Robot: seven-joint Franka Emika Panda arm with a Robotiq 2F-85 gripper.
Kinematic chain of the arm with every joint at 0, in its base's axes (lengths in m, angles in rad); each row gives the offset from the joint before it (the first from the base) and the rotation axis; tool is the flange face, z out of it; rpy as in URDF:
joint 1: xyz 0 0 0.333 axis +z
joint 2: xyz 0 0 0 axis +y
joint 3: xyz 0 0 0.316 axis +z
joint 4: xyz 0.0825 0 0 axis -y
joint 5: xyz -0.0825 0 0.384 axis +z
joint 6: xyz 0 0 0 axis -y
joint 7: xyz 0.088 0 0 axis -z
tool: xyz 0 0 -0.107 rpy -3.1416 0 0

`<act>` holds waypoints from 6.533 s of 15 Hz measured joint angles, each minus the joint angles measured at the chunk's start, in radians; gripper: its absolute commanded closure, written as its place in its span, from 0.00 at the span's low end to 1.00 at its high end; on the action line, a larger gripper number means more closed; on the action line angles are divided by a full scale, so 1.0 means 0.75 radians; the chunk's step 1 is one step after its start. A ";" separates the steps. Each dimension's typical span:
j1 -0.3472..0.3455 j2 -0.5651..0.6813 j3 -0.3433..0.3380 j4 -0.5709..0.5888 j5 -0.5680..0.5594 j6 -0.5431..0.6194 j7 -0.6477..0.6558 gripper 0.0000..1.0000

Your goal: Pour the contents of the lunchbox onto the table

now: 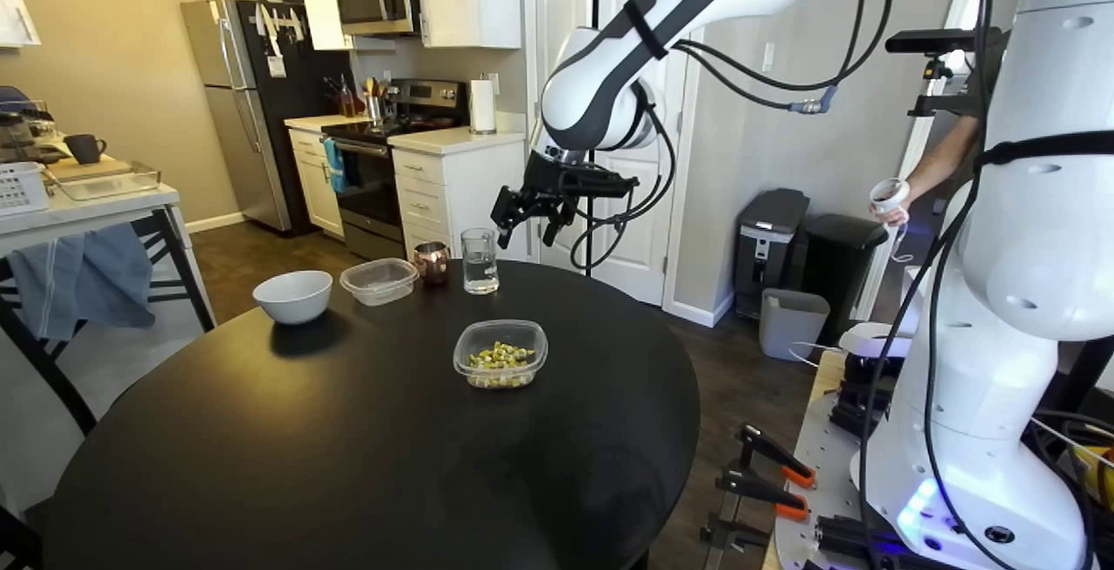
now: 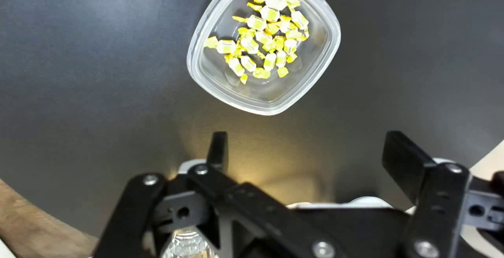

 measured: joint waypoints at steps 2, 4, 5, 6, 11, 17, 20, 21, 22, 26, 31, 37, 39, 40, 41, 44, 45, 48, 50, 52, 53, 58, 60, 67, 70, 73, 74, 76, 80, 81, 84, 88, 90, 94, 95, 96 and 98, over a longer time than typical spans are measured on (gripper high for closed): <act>0.010 0.108 0.024 0.085 -0.054 -0.019 0.100 0.00; 0.034 0.177 0.065 0.143 -0.084 -0.053 0.101 0.00; 0.050 0.198 0.091 0.164 -0.096 -0.063 0.094 0.00; 0.066 0.213 0.115 0.179 -0.107 -0.066 0.083 0.00; 0.096 0.267 0.193 0.200 -0.138 -0.077 -0.094 0.00; 0.082 0.326 0.122 -0.001 -0.415 -0.055 -0.270 0.00; 0.089 0.351 0.027 -0.103 -0.688 0.007 -0.284 0.00; 0.107 0.363 -0.031 -0.114 -0.803 0.036 -0.270 0.00; 0.140 0.379 -0.103 -0.114 -0.920 0.069 -0.243 0.00; 0.348 0.434 -0.423 -0.067 -1.376 0.221 -0.008 0.00; 0.726 0.469 -0.816 0.011 -1.818 0.398 0.495 0.00; 0.846 0.514 -0.853 -0.037 -1.898 0.399 0.782 0.00; 0.844 0.514 -0.856 -0.023 -1.898 0.399 0.782 0.00; 0.844 0.514 -0.856 -0.019 -1.898 0.399 0.782 0.00; 0.844 0.514 -0.856 -0.018 -1.898 0.399 0.782 0.00; 0.844 0.514 -0.856 -0.017 -1.898 0.399 0.782 0.00; 0.844 0.514 -0.856 -0.017 -1.898 0.399 0.782 0.00; 0.844 0.516 -0.854 -0.015 -1.898 0.399 0.782 0.00; 0.840 0.534 -0.824 0.007 -1.893 0.406 0.782 0.00; 0.838 0.572 -0.773 0.055 -1.865 0.444 0.782 0.00; 0.837 0.595 -0.745 0.083 -1.851 0.466 0.782 0.00; 0.754 0.777 -0.598 0.170 -1.764 0.477 0.757 0.25; 0.700 0.856 -0.557 0.189 -1.753 0.475 0.740 0.32; 0.629 0.904 -0.543 0.286 -1.753 0.431 0.678 0.78; 0.632 0.903 -0.543 0.323 -1.754 0.423 0.678 0.92; 0.633 0.903 -0.543 0.349 -1.756 0.422 0.678 0.94; 0.634 0.903 -0.543 0.354 -1.757 0.422 0.678 0.91; 0.634 0.903 -0.545 0.363 -1.762 0.421 0.678 0.91; 0.638 0.897 -0.553 0.375 -1.767 0.421 0.678 0.99; 0.636 0.889 -0.553 0.377 -1.765 0.427 0.678 0.98; 0.609 0.839 -0.548 0.377 -1.723 0.506 0.693 0.98; 0.500 0.754 -0.499 0.377 -1.650 0.690 0.695 0.98; 0.404 0.729 -0.426 0.377 -1.621 0.778 0.695 0.98; 0.161 0.745 -0.190 0.399 -1.592 0.927 0.706 0.98; 0.099 0.758 -0.107 0.413 -1.518 0.949 0.671 0.98; 0.041 0.771 -0.013 0.428 -1.406 0.969 0.587 0.98; -0.030 0.802 0.126 0.505 -1.382 1.005 0.577 0.98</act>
